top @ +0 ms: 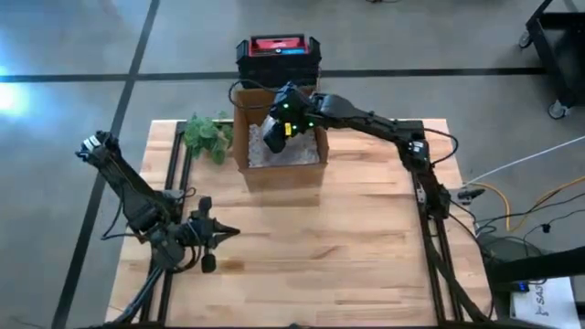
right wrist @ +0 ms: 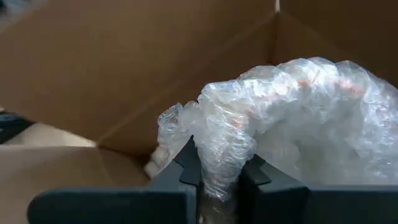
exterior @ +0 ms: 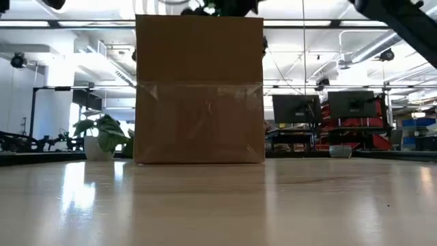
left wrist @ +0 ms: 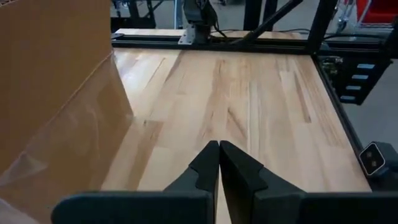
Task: Wrap mug
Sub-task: Put the wrapped yellow mug into the cardboard box
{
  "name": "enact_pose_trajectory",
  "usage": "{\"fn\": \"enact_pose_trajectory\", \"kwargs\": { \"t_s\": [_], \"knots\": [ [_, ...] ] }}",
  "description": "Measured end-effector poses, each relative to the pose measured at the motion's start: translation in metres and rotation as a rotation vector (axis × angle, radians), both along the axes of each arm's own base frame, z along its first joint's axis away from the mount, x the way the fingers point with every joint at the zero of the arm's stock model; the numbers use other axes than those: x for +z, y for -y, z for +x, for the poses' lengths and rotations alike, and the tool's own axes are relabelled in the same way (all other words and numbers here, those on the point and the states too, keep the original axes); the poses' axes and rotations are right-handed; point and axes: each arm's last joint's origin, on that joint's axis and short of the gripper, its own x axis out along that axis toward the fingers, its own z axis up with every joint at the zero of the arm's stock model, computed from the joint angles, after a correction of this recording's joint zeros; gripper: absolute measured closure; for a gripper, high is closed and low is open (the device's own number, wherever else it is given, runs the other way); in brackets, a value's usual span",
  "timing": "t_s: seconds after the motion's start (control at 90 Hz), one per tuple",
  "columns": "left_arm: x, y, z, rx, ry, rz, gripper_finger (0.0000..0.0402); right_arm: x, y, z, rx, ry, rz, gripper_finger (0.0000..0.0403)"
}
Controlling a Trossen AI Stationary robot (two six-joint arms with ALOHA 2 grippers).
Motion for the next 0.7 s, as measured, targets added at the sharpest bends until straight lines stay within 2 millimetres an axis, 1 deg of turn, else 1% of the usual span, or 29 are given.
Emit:
{"fn": "enact_pose_trajectory", "kwargs": {
  "t_s": [0.133,0.233,0.333,0.478,0.578,0.644,0.7],
  "knots": [
    [-0.001,0.001,0.000,-0.001,-0.002,0.001,0.0402,-0.017,0.002,0.009,0.029,-0.018,0.012,0.0375],
    [-0.001,0.001,0.001,-0.008,-0.005,-0.004,0.0402,-0.026,0.003,0.013,0.058,-0.021,0.047,0.0358],
    [-0.001,0.001,0.001,-0.010,-0.005,-0.005,0.0402,-0.032,0.003,0.016,0.087,-0.031,0.039,0.0321],
    [-0.001,0.001,0.001,-0.010,-0.006,-0.005,0.0402,-0.033,0.002,0.021,0.112,0.006,0.022,0.0245],
    [-0.001,0.002,0.001,-0.011,-0.007,-0.005,0.0402,-0.023,0.003,0.018,0.111,0.030,-0.008,0.0197],
    [-0.001,0.002,0.001,-0.014,-0.008,-0.007,0.0402,-0.005,0.001,0.013,0.130,0.046,-0.039,0.0171],
    [-0.001,0.002,0.001,-0.014,-0.008,-0.007,0.0402,0.017,-0.002,0.006,0.153,0.077,-0.076,0.0153]
  ]
}}
